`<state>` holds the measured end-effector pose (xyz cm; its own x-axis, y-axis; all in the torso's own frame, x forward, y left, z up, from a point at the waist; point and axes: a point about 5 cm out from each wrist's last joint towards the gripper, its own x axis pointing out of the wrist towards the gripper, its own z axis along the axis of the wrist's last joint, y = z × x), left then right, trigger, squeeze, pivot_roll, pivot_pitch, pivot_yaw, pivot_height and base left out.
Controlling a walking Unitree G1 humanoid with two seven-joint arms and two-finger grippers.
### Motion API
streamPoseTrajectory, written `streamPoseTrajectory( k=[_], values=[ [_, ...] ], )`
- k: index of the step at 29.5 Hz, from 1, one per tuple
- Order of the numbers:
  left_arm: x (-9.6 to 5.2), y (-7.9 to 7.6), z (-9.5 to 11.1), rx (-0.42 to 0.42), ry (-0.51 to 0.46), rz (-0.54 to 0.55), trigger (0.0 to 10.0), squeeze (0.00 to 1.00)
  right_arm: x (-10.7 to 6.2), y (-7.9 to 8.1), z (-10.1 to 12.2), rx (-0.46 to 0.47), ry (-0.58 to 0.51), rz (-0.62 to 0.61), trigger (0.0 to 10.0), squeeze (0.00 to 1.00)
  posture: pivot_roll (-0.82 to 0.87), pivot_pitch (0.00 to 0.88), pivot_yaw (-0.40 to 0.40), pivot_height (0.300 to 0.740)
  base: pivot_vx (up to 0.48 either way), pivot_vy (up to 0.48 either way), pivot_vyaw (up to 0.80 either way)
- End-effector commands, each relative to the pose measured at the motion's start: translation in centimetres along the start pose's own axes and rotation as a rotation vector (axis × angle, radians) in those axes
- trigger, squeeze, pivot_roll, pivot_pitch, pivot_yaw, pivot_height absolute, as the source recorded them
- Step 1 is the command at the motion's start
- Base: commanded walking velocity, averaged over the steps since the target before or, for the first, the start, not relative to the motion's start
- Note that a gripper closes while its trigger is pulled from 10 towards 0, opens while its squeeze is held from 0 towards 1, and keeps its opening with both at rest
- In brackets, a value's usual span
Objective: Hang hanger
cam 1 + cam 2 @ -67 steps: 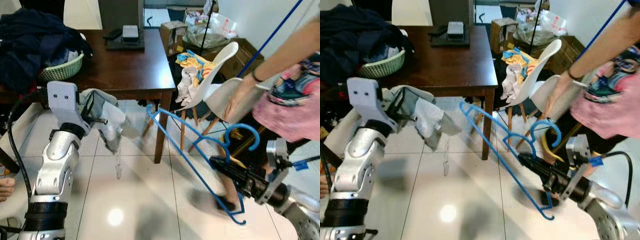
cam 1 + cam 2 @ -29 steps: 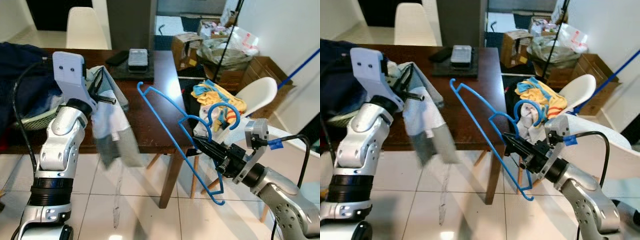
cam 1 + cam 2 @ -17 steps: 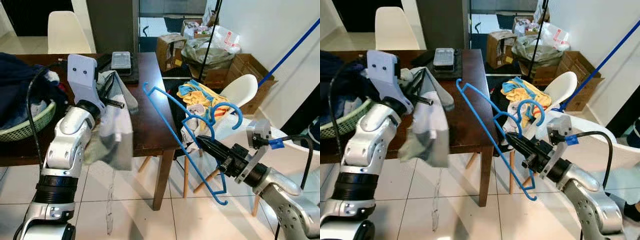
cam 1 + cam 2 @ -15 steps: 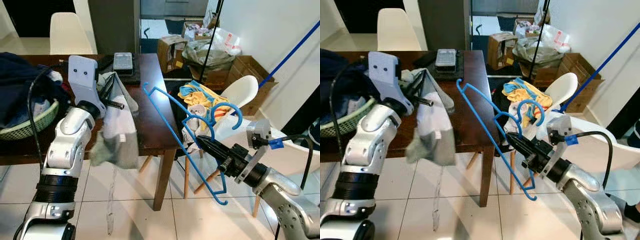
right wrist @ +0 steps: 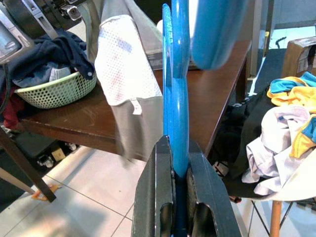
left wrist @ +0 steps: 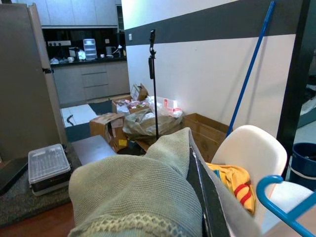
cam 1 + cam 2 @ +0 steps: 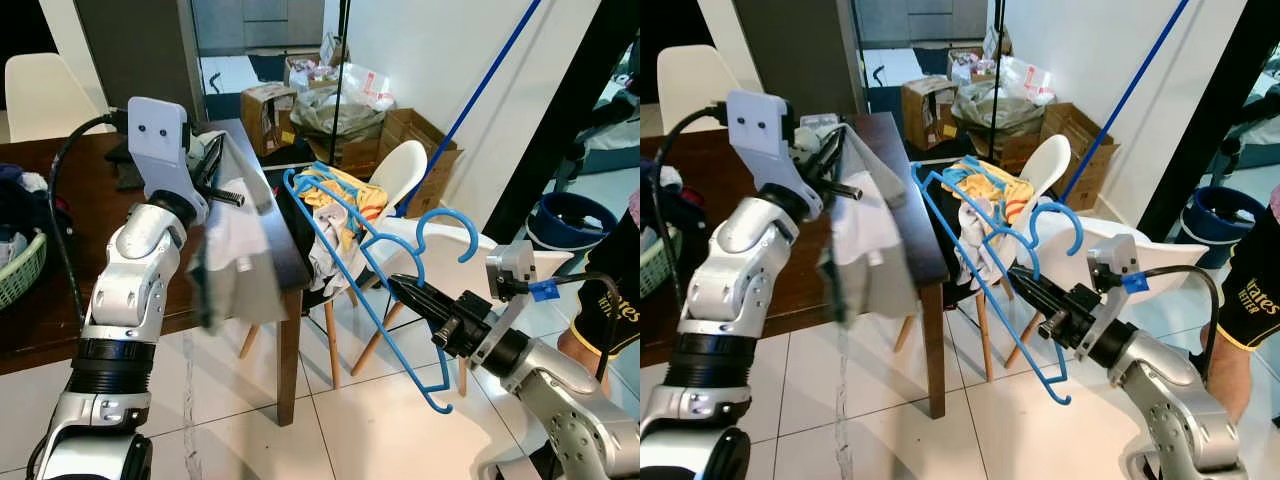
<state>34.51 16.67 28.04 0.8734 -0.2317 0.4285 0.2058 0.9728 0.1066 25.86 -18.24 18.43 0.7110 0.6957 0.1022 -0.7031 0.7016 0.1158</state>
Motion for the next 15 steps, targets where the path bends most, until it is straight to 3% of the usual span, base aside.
streamPoseTrajectory(
  k=[1,10,15],
  values=[
    [-0.2,-0.2,-0.2,0.003,0.012,0.005,10.0,0.00,0.1,0.2,0.4,-0.009,-0.014,0.006,10.0,0.00,0.07,0.110,-0.018,0.740,0.334,0.000,0.00],
    [-0.1,1.0,0.5,0.035,0.001,0.068,10.0,0.00,0.4,0.4,0.6,-0.037,-0.026,0.014,10.0,0.00,0.07,0.109,-0.019,0.740,0.328,0.000,0.00],
    [-0.4,1.5,0.8,0.057,0.002,0.101,10.0,0.00,0.2,0.3,0.9,-0.022,-0.046,0.016,10.0,0.00,0.07,0.109,-0.015,0.740,0.313,0.000,0.80]
  ],
)
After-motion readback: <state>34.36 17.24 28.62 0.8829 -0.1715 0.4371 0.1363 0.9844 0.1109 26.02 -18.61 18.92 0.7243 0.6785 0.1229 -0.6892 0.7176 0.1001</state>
